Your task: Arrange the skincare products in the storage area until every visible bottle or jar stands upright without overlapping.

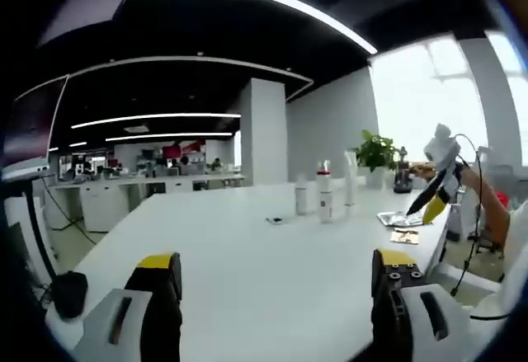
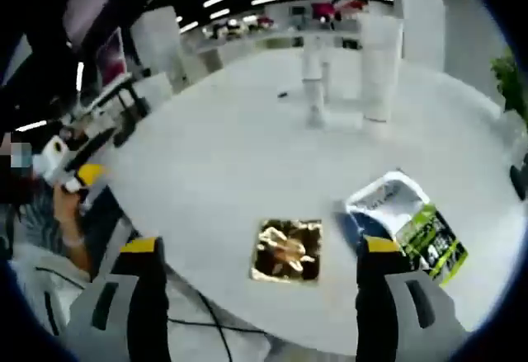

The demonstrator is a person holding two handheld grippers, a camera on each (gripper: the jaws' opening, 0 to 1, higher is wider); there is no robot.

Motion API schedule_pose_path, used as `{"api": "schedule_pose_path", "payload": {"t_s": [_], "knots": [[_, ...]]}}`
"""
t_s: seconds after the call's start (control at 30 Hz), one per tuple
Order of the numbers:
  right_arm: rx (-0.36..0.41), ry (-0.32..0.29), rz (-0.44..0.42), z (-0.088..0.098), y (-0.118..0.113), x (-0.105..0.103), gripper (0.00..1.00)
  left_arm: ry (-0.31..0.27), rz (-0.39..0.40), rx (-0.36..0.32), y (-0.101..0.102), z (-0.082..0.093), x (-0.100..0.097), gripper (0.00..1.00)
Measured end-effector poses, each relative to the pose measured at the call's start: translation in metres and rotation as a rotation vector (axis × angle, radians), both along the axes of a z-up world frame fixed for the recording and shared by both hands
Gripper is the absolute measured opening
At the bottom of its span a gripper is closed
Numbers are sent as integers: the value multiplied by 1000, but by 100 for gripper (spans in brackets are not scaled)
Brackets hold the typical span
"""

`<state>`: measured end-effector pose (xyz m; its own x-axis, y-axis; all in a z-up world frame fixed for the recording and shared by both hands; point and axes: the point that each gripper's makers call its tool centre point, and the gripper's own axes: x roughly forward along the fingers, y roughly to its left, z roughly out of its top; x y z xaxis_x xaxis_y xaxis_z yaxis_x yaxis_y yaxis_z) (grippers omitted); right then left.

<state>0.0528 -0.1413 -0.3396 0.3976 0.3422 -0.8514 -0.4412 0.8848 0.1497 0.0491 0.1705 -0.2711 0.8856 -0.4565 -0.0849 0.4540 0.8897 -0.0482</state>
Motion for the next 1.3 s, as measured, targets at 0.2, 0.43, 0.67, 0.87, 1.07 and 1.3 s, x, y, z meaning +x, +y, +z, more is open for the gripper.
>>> {"api": "schedule_pose_path", "payload": {"t_s": [0.2,0.43,0.67,0.87,1.07,1.3], "knots": [[-111,101,3,-17,0,6,81,14,-11,-2,-4,-3,2,97],[-233,136,-25,-22,-5,10,69,30,-31,8,-9,-7,2,97],[-274,147,-25,-20,-2,10,55,36,-35,17,-10,-8,3,97],[-279,152,13,-19,3,6,38,45,-31,20,-8,-11,3,96],[-280,157,8,-20,1,8,38,43,-36,26,-9,-11,2,96],[-238,93,50,-10,11,11,37,43,-33,31,-10,-12,1,96]]}}
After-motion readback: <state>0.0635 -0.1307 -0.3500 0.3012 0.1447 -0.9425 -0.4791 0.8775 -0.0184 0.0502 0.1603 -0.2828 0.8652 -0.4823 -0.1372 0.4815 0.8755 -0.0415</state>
